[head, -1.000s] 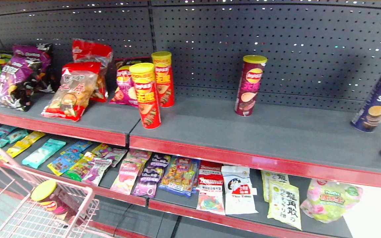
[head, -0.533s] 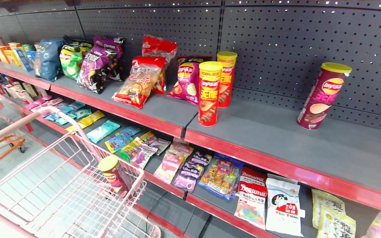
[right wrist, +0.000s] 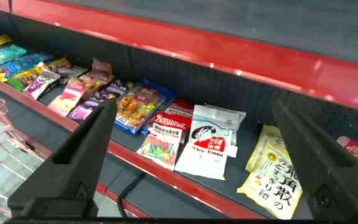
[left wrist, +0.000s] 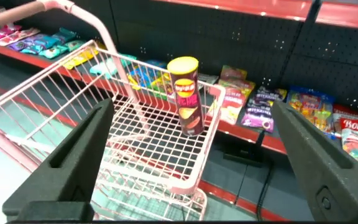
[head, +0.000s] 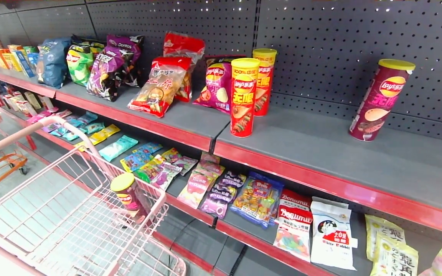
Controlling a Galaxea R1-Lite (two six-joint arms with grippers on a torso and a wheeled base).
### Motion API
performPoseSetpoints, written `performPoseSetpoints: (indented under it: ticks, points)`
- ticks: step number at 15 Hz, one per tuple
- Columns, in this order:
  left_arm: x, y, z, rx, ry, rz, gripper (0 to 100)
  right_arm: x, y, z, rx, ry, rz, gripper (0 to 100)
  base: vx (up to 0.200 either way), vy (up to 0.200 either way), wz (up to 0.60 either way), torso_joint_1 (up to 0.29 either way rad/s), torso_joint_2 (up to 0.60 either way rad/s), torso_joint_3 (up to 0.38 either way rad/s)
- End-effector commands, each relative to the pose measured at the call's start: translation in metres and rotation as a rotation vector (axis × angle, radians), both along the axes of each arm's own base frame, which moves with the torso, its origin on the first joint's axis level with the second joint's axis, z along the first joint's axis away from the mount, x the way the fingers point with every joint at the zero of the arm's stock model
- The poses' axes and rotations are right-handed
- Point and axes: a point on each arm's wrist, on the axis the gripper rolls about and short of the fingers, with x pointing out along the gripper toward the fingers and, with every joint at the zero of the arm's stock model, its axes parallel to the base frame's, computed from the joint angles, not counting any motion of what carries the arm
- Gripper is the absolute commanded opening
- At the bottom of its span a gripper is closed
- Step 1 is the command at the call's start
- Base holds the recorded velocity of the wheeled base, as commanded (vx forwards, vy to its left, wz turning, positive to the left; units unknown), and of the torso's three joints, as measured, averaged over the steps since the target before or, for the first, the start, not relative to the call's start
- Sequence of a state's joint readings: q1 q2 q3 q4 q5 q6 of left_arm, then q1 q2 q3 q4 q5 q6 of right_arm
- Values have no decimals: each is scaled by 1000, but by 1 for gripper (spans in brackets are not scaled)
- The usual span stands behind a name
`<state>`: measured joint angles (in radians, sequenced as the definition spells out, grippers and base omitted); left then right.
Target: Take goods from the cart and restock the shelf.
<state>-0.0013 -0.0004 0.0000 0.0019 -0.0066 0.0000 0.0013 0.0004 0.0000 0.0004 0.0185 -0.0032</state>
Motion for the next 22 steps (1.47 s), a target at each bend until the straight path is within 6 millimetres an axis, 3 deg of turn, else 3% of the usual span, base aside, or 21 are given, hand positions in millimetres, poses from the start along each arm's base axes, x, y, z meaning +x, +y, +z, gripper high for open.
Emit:
performPoseSetpoints:
  ticks: [1,11,12,13,14,15,16,17,18,20,21,22]
  points:
    - [0,0,0,0,0,0,100,0,0,0,0,1,0,100,0,0,0,-168,413,261]
    - [-1,0,4,5,-15,-9,100,0,0,0,0,1,-1,100,0,0,0,-184,526,335]
    - [-3,0,40,-8,-54,-15,100,0,0,0,0,-1,-1,100,0,0,0,-80,237,168]
    - [8,0,90,-62,-35,-7,100,0,0,0,0,-1,-1,100,0,0,0,-41,134,100]
    - [38,1,158,-200,-35,46,100,0,0,0,0,1,-1,100,0,0,0,-27,80,61]
    - [75,3,187,-198,19,121,100,0,0,0,0,-1,-1,100,0,0,0,0,0,0]
    - [115,6,188,-198,104,164,100,0,0,0,0,-1,-3,100,0,0,0,0,0,0]
    - [152,8,177,-198,181,154,100,0,0,0,2,1,-1,100,0,0,0,0,0,0]
    - [188,9,153,-197,283,132,100,0,0,0,2,1,-1,100,0,0,0,0,0,0]
    - [222,9,113,-203,397,90,100,0,0,0,2,-1,-1,100,0,0,0,0,0,0]
    - [241,10,80,-202,479,57,100,0,0,0,2,-1,-1,100,0,0,0,0,0,0]
    - [254,10,66,-203,491,54,100,0,0,0,0,1,-1,100,0,0,0,0,0,0]
